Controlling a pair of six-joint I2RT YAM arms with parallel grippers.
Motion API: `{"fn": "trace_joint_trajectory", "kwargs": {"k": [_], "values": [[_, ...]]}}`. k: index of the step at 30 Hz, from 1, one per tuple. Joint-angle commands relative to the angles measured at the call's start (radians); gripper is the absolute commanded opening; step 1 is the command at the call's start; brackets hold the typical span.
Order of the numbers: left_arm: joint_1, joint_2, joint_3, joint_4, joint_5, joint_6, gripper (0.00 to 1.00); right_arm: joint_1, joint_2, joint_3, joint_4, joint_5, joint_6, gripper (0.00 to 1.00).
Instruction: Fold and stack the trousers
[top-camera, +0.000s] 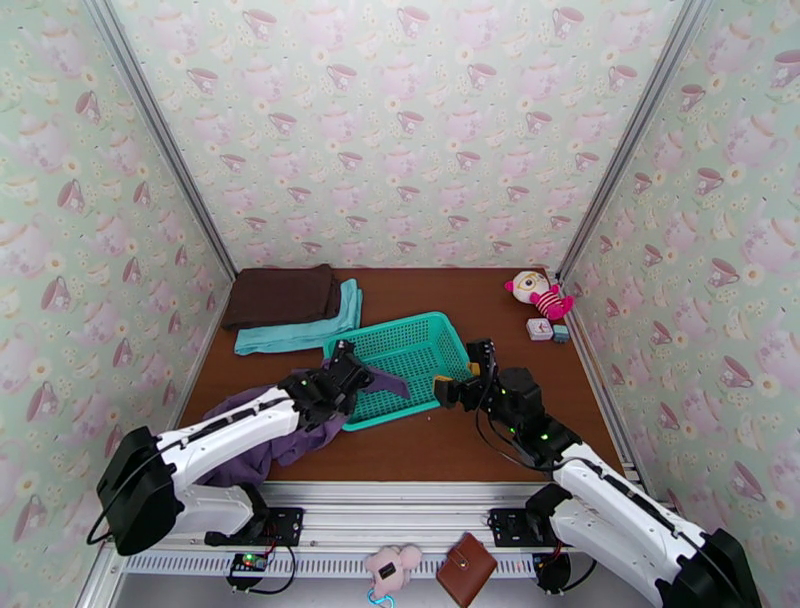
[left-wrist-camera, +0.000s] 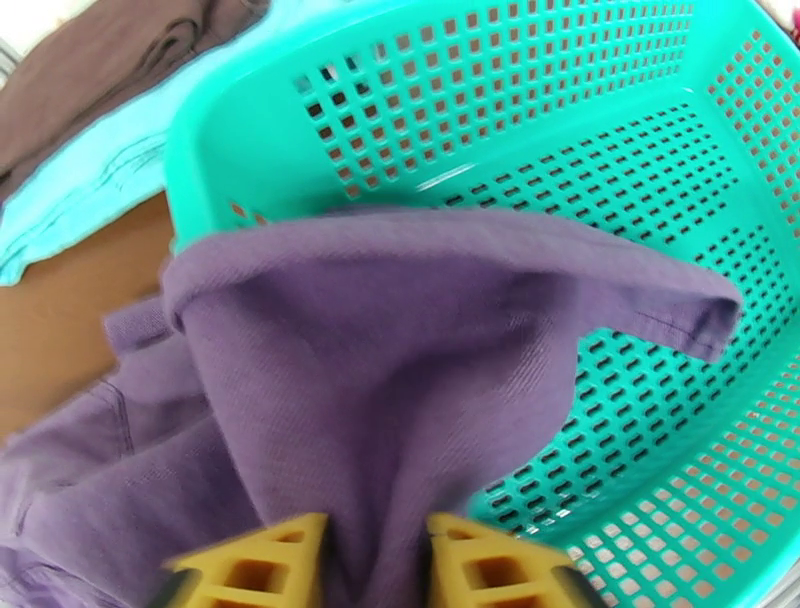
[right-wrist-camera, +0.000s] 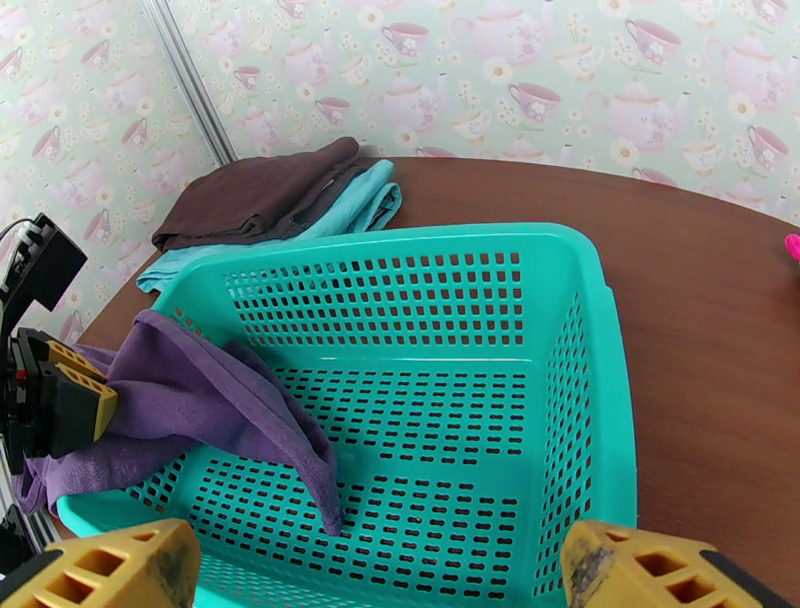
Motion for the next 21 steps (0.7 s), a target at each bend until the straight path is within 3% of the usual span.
{"fn": "trace_joint_trajectory", "kwargs": {"k": [1,3,11,16,19,21], "values": [[-0.005,-0.015,0.028,-0.017,0.010,0.003,0.09,0.005,0.003,0.033,-0.001,-0.007,-0.016,0.99],[-0.004,-0.047,0.043,-0.009,-0.004,0.014,0.00,0.005,0.004,0.034,-0.001,-0.010,-0.015,0.99],[0.057,-0.410,0.119,-0.011,-0.213,0.093,0.00,0.012,0.014,0.039,-0.002,-0.014,-0.025,0.99],[0.239,-0.646,0.134,-0.060,-0.310,0.128,0.00,0.075,0.034,0.061,-0.011,0.019,-0.066,0.99],[0.371,-0.677,0.134,-0.160,-0.315,0.102,0.00,0.158,0.088,0.088,-0.013,0.037,-0.110,0.99],[0.437,-0.679,0.107,-0.209,-0.261,0.085,0.00,0.220,0.137,0.125,-0.020,0.039,-0.131,1.00]]}}
